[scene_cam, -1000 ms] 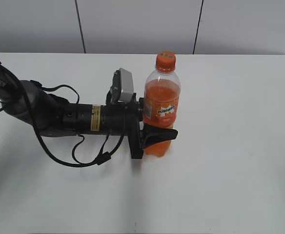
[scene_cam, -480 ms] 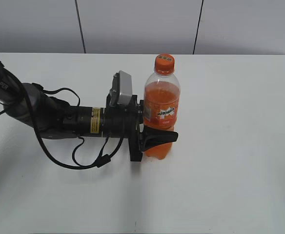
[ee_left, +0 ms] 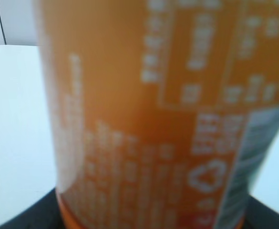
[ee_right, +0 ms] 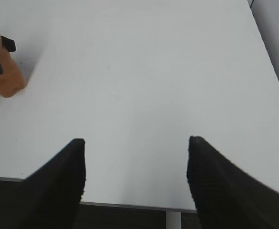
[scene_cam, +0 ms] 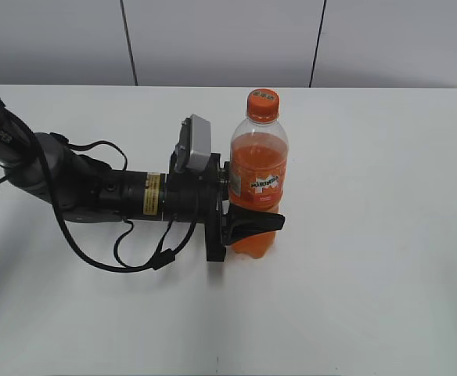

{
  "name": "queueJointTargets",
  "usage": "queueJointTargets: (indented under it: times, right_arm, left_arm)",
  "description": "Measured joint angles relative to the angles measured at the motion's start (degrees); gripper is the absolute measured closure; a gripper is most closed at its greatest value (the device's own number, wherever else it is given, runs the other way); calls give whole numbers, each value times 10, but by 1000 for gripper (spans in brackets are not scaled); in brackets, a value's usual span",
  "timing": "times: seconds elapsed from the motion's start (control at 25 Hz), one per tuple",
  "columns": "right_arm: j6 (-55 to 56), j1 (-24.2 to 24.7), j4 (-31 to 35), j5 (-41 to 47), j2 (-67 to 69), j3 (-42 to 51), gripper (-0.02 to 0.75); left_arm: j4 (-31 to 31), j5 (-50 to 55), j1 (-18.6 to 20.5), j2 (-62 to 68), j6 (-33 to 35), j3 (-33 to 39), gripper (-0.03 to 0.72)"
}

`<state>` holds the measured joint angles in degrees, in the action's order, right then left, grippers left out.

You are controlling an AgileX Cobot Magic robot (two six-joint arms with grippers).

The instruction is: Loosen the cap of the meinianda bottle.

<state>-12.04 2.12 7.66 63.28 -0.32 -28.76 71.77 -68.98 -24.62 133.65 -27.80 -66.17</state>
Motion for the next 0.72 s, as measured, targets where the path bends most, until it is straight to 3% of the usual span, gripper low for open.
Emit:
queueJointTargets:
  times: [0.72]
  right_arm:
    - [9,0,0,-9,11,-8,237]
  left_arm:
    - [0,2,0,0,0,0,293]
